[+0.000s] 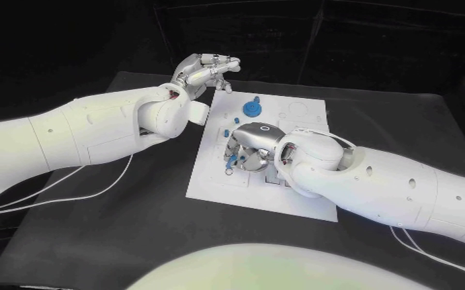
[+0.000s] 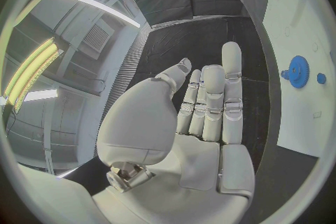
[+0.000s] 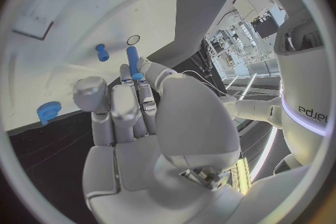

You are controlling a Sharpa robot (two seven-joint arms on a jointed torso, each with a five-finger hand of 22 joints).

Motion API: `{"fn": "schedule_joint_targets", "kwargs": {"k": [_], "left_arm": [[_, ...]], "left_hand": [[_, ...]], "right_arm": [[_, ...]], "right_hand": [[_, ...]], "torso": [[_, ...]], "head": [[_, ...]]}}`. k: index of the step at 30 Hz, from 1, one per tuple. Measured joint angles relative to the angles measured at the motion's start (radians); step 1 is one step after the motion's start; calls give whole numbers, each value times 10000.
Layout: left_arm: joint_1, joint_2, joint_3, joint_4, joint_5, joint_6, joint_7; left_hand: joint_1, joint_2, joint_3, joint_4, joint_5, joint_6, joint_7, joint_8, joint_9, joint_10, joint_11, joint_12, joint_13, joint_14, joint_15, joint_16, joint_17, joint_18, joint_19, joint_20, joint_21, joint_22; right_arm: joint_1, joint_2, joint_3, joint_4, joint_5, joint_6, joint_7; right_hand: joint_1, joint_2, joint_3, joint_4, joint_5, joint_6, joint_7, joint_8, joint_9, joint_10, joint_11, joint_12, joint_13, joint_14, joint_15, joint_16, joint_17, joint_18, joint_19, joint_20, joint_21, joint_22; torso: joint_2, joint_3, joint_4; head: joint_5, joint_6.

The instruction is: Assemble the parts on the task board

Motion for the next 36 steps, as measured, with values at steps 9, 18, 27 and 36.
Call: {"fn": "schedule_joint_targets", "kwargs": {"k": [9, 18, 27, 36], "left_arm": [[0, 8, 0, -30, 0, 8, -5], [0, 7, 0, -56, 0, 11, -13], [0, 0, 0, -59, 0, 17, -19], [-1, -14, 0, -58, 0, 22, -25]], "left_hand": [[0, 0, 0, 0, 0, 0, 0, 0, 1, 0, 0, 0, -8, 0, 0, 0, 1, 1, 0, 0, 0, 1], [0, 0, -28, -28, 0, 0, 0, 0, 0, 0, 0, 0, -7, 0, 0, 0, -20, 105, 0, 0, -41, -14], [0, 0, -28, -28, 0, 0, 0, 0, 1, 0, -1, 0, -7, 0, 0, 0, -20, 104, 0, 0, -40, -13], [0, 0, -27, -27, 0, 0, 0, 0, 1, 0, -1, 0, -6, 0, 0, 0, -19, 100, 0, 0, -40, -12]], "right_arm": [[-16, 69, 12, -97, -124, 368, -2], [0, 113, 26, -93, -166, 555, -1], [-49, 151, -7, -141, -179, 713, 7], [-62, 163, -2, -127, -201, 765, -13]], "right_hand": [[-2, -2, -1, -1, -1, -1, -1, -57, 0, 0, 0, -38, 9, 0, 0, 0, 9, 0, 0, 0, 0, 16], [-3, -3, -3, -1, -3, -13, -13, -69, 0, 0, 0, -53, 9, 0, 0, 0, 3, 0, 0, 0, 0, 15], [-4, -4, 25, -29, -9, -13, -14, -79, -5, 0, 0, -11, 5, 0, 0, 0, -9, 0, 0, 0, 0, 14], [-71, -71, 24, -29, 39, -14, -14, -81, -11, 0, 0, -11, 11, 0, 1, 0, -9, -1, 0, 0, 0, 13]], "torso": [[1, -2, -11], [-6, -8, -8], [-9, -13, 7], [-8, -12, 0]], "head": [[25, -88], [43, -105], [87, -126], [126, -156]]}}
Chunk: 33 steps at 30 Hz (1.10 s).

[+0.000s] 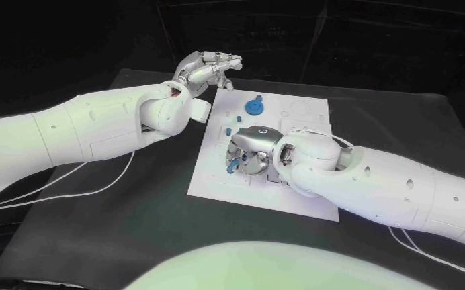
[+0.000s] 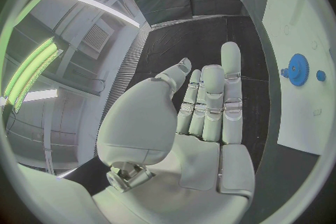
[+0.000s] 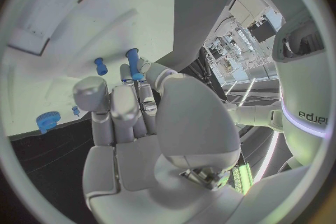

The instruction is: Assemble the parts on the task board

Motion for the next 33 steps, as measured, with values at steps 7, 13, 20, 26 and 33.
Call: {"fn": "schedule_joint_targets", "kwargs": {"k": [7, 13, 20, 26, 33], "left_arm": [[0, -2, 0, 1, 0, 4, -3], [0, -9, 0, 1, 0, 6, -8], [0, -9, 0, 3, 0, 15, -13], [0, -13, 0, 4, 0, 22, -20], [0, -13, 0, 3, 0, 26, -28]], "left_hand": [[0, 0, 0, 0, 0, 0, 0, 0, 0, 0, 0, 0, 0, 0, 0, 0, 0, -4, 0, 0, 0, 1], [0, 0, 0, 0, 0, 0, 0, 0, 0, 0, 0, 0, 1, 0, 0, 0, 1, -7, 0, 0, 0, 1], [0, 0, 0, 0, 0, 0, 0, 0, 0, 0, 0, 0, 1, 0, 0, 0, 1, -10, 0, 0, 0, 2], [0, 0, 0, 0, 0, 0, 0, 0, -11, 0, 0, 0, -13, 0, 0, -39, -21, -12, 0, 0, 0, -11], [0, 0, 0, 0, 0, 0, 0, 0, -10, 0, 0, 0, -12, 0, 0, -39, -21, -14, 0, 0, 0, -11]], "right_arm": [[-6, 33, 0, -10, -40, -4, -46], [-10, 165, -22, -83, -84, -43, -141], [-17, 224, -35, -114, -114, -111, -229], [-17, 226, -38, -102, -135, -184, -253], [-29, 147, -40, 5, -147, -325, -253]], "right_hand": [[-147, -146, 15, -16, 110, -279, 200, -146, -67, -5, -5, -103, 4, 0, 0, 0, -14, 1, -6, 6, 0, -17], [-554, -552, -230, 61, 469, -1055, 401, -542, -139, -662, 149, -416, -46, -19, 201, 0, -68, 0, -181, 181, -40, -238], [-869, -759, -496, 138, 589, -1460, 428, -557, -138, -1033, 229, -434, -51, -89, 271, 0, -201, 0, -270, 270, -155, -458], [-869, -759, -556, 141, 630, -1465, 422, -557, -138, -1045, 217, -434, -41, -90, 271, 0, -188, 1, -270, 270, -155, -458], [-1000, -891, -854, 158, 675, -1647, 456, -556, -127, -1347, 282, -403, -34, -141, 322, -63, -332, 1, -372, 357, -244, -617]], "torso": [[0, 5, -9], [0, 5, -13], [0, 4, -12], [0, 3, -8], [-16, 5, -7]], "head": [[7, -7], [15, -10], [-5, -5], [-5, -14], [-2, 15]]}}
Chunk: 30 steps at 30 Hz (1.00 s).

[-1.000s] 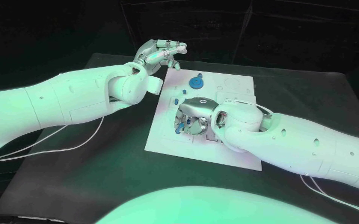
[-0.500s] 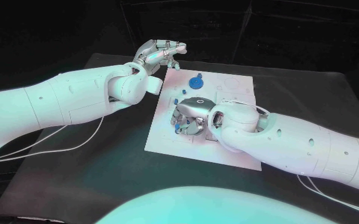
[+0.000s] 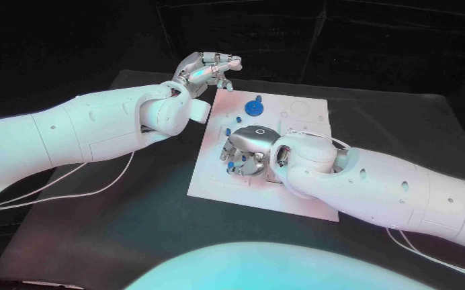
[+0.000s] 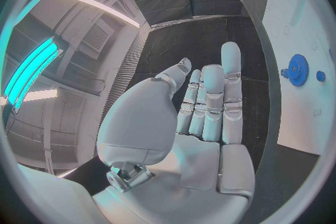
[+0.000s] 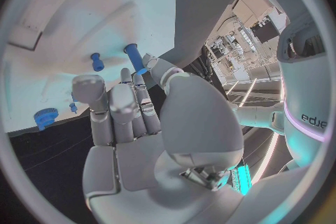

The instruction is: Assemble the parts on the task board

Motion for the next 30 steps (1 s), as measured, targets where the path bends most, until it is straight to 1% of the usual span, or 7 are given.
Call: {"fn": "schedule_joint_targets", "kwargs": {"k": [3, 5, 12, 18, 22, 25, 30], "left_arm": [[0, -4, 0, -1, 0, 1, -3], [0, -11, 0, -1, 0, 2, -5], [1, -25, 0, -27, 0, 6, -12], [1, -60, 0, -57, 0, 6, -16], [1, -84, -1, -59, 1, 6, -18], [0, -96, -2, -59, 2, 5, -19], [0, -86, -2, -47, 2, 6, -19]], "left_hand": [[0, 0, 0, 0, 0, 0, 0, 0, 0, 0, 0, 0, 0, 0, 0, 0, 0, -1, 0, 0, 0, 1], [0, 0, 0, 0, 0, 0, 0, 0, 0, 0, 0, 0, 0, 0, 0, 0, 1, -1, 0, 0, 0, 1], [0, 0, 0, 0, 0, 0, 0, 0, 1, 0, 0, 0, 1, 0, 0, 0, 1, -3, 0, 0, 0, 2], [0, 0, 0, 0, 0, 0, 0, 0, 1, 0, 0, 0, 2, 0, 0, 0, 1, -5, 0, 0, 0, 2], [0, 0, 0, 0, 0, -24, 24, 0, 2, 0, 0, 21, 2, 0, 0, 0, -3, -7, 0, 0, 0, 0], [0, 0, 0, 0, 0, -37, 37, 0, 2, 0, 0, 35, 2, 0, 0, 0, -14, -9, 0, 0, 0, -7], [0, 0, 0, 0, 0, -37, 37, 0, 2, 0, 0, 34, 3, 0, 0, 0, -14, -10, 0, 0, 0, -6]], "right_arm": [[-3, -161, 0, 116, -3, -126, -1], [-6, -317, 0, 245, -4, -220, -7], [22, -1429, 12, 1228, 184, -991, 67], [395, -2584, 233, 1979, 897, -1821, 199], [662, -3400, 282, 2208, 1726, -2229, 189], [764, -4002, 293, 2344, 2337, -2503, 117], [824, -4974, 292, 2472, 3149, -2878, -176]], "right_hand": [[-42, -42, -286, -16, 56, -185, 24, 0, 0, -416, 38, 0, 0, -123, 110, -253, -407, 14, -297, 25, -317, -522], [-51, -51, -516, -21, 130, -215, 26, 0, 6, -656, 61, 15, 3, -256, 108, -368, -603, 160, -461, 38, -498, -822], [-91, -92, -1661, 62, 489, -352, 36, 0, 24, -1023, 45, 549, 81, -293, 143, -398, -724, 161, -507, 54, -629, -1046], [-88, 62, -2606, 315, 536, -228, 10, 110, 65, -837, -12, 1219, 159, -234, 84, -275, -668, 159, -498, 46, -664, -1012], [-20, 375, -2767, 429, 593, 136, -61, 241, 100, 263, -172, 1893, 340, -65, -85, -30, -295, 159, -66, -54, -271, -359], [206, 598, -2767, 429, 604, 513, -343, 463, 157, 1547, -532, 2718, 723, 125, -314, 286, 206, 158, 337, -317, 198, 441], [33, 428, -3105, 767, 604, 858, -629, 832, 219, 2438, -874, 4255, 1923, 123, -599, 647, 740, -88, 915, -609, 836, 1578]], "torso": [[0, 5, -1], [0, 6, -2], [-12, 3, -6], [-24, -3, -43], [-51, -10, -89], [-68, -13, -125], [-99, -35, -183]], "head": [[-23, 32], [-47, 53], [-136, 127], [-261, 217], [-443, 295], [-630, 333], [-1205, 374]]}}
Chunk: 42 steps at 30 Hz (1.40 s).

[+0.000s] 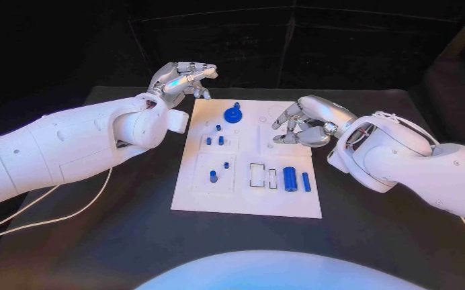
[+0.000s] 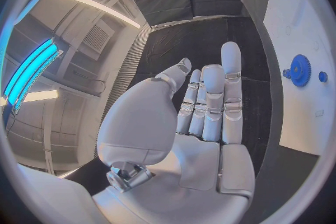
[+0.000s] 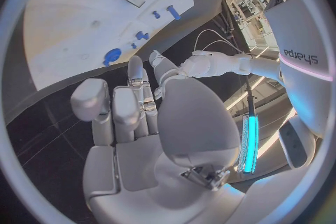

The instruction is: Assemble the parts on the task board

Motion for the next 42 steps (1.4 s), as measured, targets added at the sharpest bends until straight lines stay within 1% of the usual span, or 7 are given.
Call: {"fn": "schedule_joint_targets", "kwargs": {"k": [2, 5, 7, 10, 15, 22, 42], "left_arm": [[0, 4, 0, -2, 0, 0, 0], [-1, 13, 0, -14, 0, 2, -1], [-2, 14, -1, -25, 0, 3, -1], [-2, 6, -3, -31, 0, 5, -1], [-7, -1, -3, -39, 0, 9, -1], [-19, -16, -3, -28, 0, 18, -1], [-23, -63, -5, -23, 0, 43, -8]], "left_hand": [[0, 0, 0, 0, 0, 0, 0, 0, 0, 0, 0, 0, 0, 0, 0, 0, 0, 0, 0, 0, 0, 0], [0, 0, 0, 0, 0, 0, 0, 0, 0, 0, 0, 0, 0, 0, 0, 0, 1, -1, 0, 0, 0, 1], [0, 0, 0, 0, 0, 0, 0, 0, 0, 0, 0, 0, 0, 0, 0, 0, 0, 0, 0, 0, 0, 1], [0, 0, 0, 0, 0, 0, 0, 0, 0, 0, 0, 0, -3, 0, 0, 0, -9, -1, 0, 0, 0, 1], [0, 0, 0, 0, 0, 0, 0, 0, 1, 0, 0, 0, -8, 0, 0, 0, -11, -2, 0, 0, 0, -8], [0, 0, 0, 0, 0, 0, 0, 0, 1, 0, 0, 0, -7, 0, 0, 0, -24, -1, 0, 0, 0, -7], [58, 59, 0, 0, 0, 0, 0, 37, 1, 0, 0, 37, -14, 0, 0, 0, -32, -3, 0, 0, -40, -31]], "right_arm": [[5, -143, -5, 4, 117, -31, -118], [-31, -444, -14, 38, 262, -30, -505], [-157, -585, -25, 97, 270, 5, -841], [-393, -647, -51, 180, 190, 73, -1289], [-760, -613, -151, 268, -235, 224, -2094], [-891, -428, -280, 362, -754, 402, -2842], [-1291, 116, -318, 217, -1281, 1149, -3629]], "right_hand": [[-129, -32, -138, 131, 0, 90, -81, 133, 36, 267, -47, 915, 1068, 2, -29, 142, 241, 0, 57, -57, 82, 154], [-529, -48, -665, 498, 129, 402, -303, 686, 239, 986, -196, 4202, 5173, 13, -157, 621, 1090, 1, 157, -157, 196, 397], [-814, -70, -1090, 842, 424, 385, -355, 961, 374, 1085, -263, 5295, 6569, 13, -156, 899, 1591, 1, 196, -196, 222, 453], [-1291, -42, -1682, 1447, 602, 172, -342, 1178, 482, 1084, -262, 6067, 7645, 13, -156, 1226, 2204, 1, 196, -196, 222, 461], [-1281, -103, -2375, 2438, 621, -229, -283, 1550, 662, 1028, -206, 6473, 8341, 14, -155, 1431, 2633, 2, 193, -193, 222, 473], [-1281, -102, -2606, 2495, 659, -345, -260, 1674, 735, 1028, -207, 6589, 8635, 14, -155, 1583, 2962, 4, 192, -192, 222, 505], [-1427, -110, -2749, 2501, 728, -385, -260, 2053, 891, 1028, -207, 6589, 8775, 15, -153, 1776, 3432, 4, 192, -192, 338, 675]], "torso": [[-6, -5, -23], [-13, -3, -67], [-17, 4, -94], [-23, 19, -135], [-33, 46, -221], [-33, 41, -235], [-27, 17, -239]], "head": [[-131, 22], [-325, 68], [-383, 81], [-434, 86], [-469, 100], [-568, 107], [-567, 11]]}}
